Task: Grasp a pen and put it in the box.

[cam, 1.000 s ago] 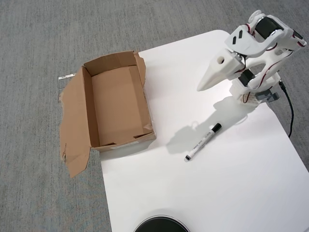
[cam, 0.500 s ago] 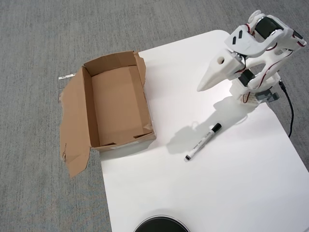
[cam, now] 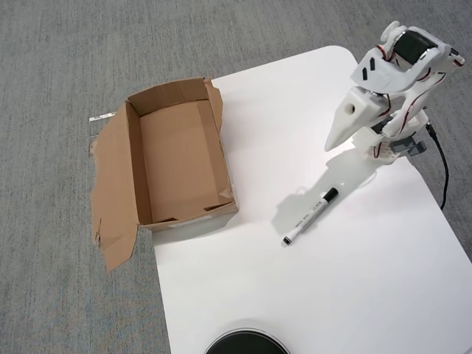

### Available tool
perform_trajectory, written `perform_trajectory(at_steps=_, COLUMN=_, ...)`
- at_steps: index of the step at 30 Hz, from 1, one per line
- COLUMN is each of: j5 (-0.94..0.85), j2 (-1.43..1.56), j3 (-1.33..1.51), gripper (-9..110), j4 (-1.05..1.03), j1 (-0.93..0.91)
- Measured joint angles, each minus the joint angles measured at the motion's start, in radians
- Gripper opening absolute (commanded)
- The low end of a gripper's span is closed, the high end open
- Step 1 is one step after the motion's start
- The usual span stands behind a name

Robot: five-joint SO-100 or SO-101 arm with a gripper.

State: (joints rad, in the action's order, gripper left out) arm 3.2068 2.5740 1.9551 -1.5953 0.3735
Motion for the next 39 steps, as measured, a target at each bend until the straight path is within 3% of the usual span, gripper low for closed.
perform_trajectory(at_steps=39, j5=0.000, j2=0.000, j3=0.000, gripper=1, j4=-0.011, j1=0.051)
